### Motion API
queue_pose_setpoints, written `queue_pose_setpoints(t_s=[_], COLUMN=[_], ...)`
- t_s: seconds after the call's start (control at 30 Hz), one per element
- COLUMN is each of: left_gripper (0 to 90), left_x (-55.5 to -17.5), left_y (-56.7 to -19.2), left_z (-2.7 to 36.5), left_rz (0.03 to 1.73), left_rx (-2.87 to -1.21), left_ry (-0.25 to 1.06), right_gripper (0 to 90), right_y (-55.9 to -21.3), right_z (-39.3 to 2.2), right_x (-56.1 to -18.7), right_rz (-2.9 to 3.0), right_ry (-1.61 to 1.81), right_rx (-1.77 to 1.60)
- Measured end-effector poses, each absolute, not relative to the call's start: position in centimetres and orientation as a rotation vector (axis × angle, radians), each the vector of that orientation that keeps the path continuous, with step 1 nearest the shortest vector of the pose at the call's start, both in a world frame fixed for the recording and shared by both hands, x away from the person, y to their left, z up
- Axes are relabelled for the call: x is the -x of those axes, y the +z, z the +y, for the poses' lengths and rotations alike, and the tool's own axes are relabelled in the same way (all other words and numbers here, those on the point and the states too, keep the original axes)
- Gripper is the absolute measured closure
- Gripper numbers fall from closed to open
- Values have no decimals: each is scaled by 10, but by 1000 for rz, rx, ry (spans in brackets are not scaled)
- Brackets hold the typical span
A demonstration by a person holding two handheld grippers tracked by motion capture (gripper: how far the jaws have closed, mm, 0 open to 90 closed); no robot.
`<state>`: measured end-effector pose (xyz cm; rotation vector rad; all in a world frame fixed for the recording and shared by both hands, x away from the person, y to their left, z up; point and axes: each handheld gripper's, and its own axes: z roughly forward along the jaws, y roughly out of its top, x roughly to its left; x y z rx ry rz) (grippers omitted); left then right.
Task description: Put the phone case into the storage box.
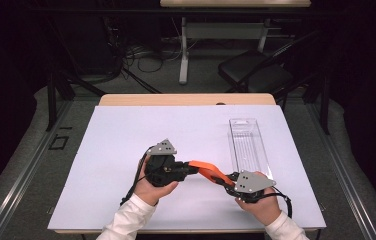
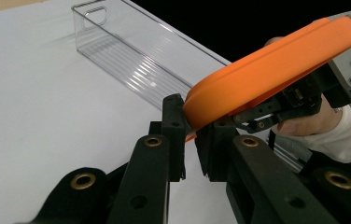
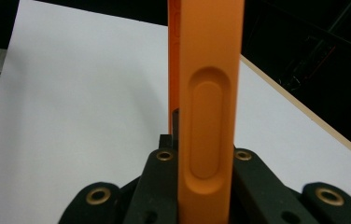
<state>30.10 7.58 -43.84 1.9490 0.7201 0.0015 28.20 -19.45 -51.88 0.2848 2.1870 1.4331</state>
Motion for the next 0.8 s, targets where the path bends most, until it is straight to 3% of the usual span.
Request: queue_pose_setpoints(t_s=[0.8], left_gripper=[839], left_x=[-303], left_y=[-441], left_z=[77], left_rz=[846], left_rx=[-1923], left_ry=[-63], right_gripper=[772], right_y=[-522], right_z=[-191], right_x=[-282], right_rz=[2209], right_ry=[1418], right_rx=[-319])
